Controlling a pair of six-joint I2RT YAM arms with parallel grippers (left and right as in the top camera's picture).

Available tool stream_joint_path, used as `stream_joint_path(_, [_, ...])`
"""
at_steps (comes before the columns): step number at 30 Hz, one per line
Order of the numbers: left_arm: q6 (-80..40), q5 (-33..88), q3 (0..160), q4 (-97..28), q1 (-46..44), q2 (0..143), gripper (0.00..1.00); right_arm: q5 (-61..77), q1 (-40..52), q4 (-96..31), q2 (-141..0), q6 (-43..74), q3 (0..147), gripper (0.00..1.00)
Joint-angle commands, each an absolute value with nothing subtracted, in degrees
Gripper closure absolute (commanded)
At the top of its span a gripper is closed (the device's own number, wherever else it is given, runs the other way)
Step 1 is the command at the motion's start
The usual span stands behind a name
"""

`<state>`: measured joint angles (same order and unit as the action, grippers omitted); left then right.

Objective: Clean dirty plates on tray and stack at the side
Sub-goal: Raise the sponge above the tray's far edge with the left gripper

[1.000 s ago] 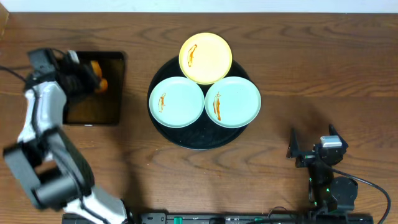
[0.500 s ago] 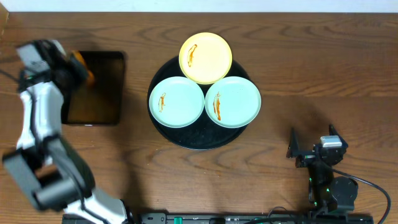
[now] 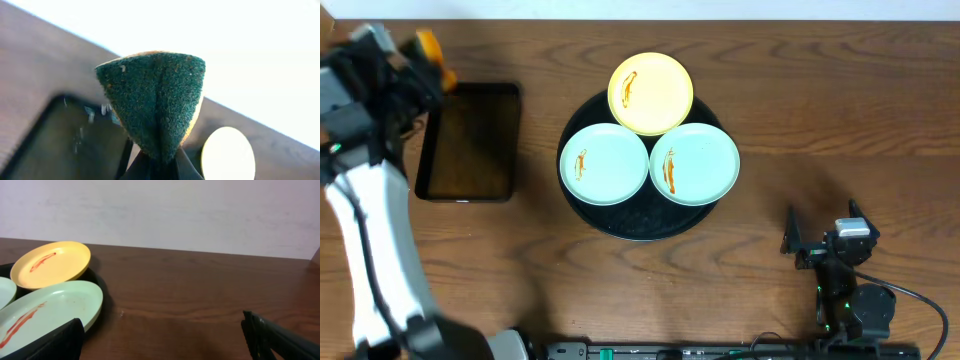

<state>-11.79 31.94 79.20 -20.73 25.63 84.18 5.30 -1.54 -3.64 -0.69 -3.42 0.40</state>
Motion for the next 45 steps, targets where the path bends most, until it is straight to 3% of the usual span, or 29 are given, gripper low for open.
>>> stream_joint_path(1, [-11.20, 25.41, 78.41, -22.04, 25.93, 84.71, 0.92, 4.97, -0.93, -3.88, -0.38, -3.92, 0.32, 0.01])
stream_joint_path(6, [-11.29, 23.81, 75.37, -23.33, 25.93, 92.73, 0.92, 4.97, -0.93, -3.88, -0.38, -3.92, 0.32, 0.01])
stream_joint_path(13, [-19.31, 35.81, 75.35, -26.87, 26.06, 102.76, 0.92, 4.97, -0.93, -3.88, -0.38, -3.92, 0.32, 0.01])
stream_joint_path(24, [-39.07, 47.90, 75.77, -19.77, 26.48, 99.26, 0.92, 4.97, -0.93, -3.88, -0.38, -3.92, 0.32, 0.01])
stream_joint_path(31, [-45.54, 51.66, 75.77, -14.02, 28.10, 99.26, 0.92, 4.97, -0.93, -3.88, -0.38, -3.92, 0.32, 0.01])
stream_joint_path(45, [-71.05, 61.52, 75.77, -13.96, 30.96, 99.22, 0.92, 4.97, -0.93, -3.88, -0.38, -3.92, 0.32, 0.01])
